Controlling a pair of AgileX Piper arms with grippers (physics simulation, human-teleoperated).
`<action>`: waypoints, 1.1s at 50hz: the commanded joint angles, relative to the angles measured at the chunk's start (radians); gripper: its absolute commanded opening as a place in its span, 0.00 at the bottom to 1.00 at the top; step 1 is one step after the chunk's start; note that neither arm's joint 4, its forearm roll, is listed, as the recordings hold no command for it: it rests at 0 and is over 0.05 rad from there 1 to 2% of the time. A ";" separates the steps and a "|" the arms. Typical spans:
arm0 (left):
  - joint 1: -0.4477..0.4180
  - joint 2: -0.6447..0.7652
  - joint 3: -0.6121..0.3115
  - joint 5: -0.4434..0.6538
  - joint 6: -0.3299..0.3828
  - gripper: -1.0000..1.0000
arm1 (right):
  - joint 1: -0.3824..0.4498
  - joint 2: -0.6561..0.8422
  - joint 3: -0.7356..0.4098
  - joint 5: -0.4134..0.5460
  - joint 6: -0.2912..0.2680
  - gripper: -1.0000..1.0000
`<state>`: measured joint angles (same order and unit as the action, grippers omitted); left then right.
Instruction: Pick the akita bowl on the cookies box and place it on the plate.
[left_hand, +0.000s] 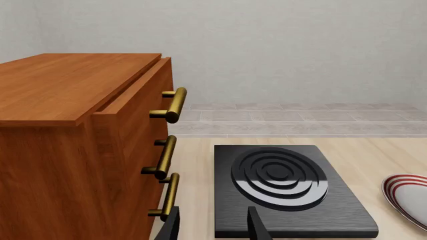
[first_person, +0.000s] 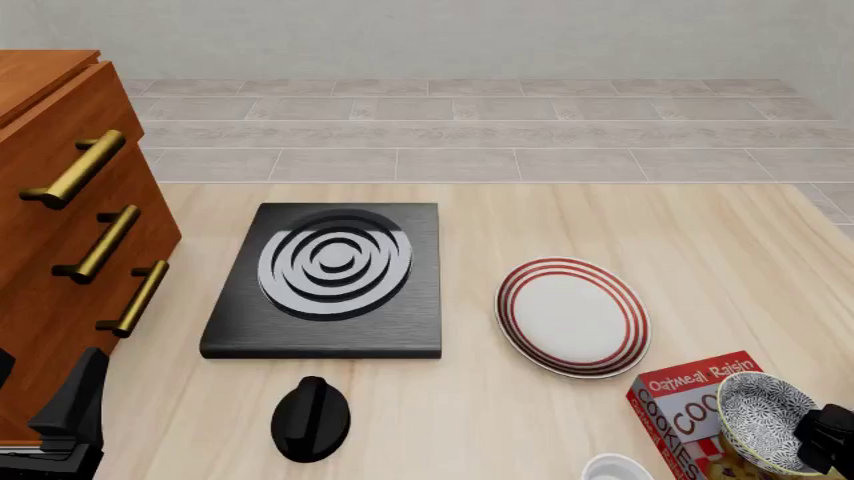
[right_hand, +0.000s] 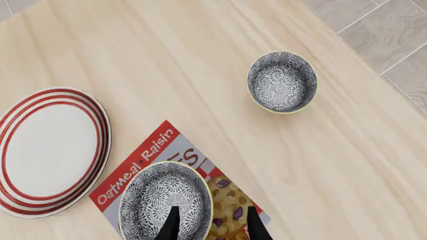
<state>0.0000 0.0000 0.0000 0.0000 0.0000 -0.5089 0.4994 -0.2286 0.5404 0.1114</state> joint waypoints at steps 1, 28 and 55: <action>0.000 0.000 0.000 0.000 0.000 1.00 | 0.008 0.013 0.036 -0.037 0.016 1.00; 0.000 0.000 0.000 0.000 0.000 1.00 | 0.018 0.110 0.144 -0.208 0.056 1.00; 0.000 0.000 0.000 0.000 0.000 1.00 | -0.002 0.119 0.121 -0.207 0.028 0.00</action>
<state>0.0000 0.0000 0.0000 0.0000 0.0000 -0.4873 0.6196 -0.0889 0.3137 0.1530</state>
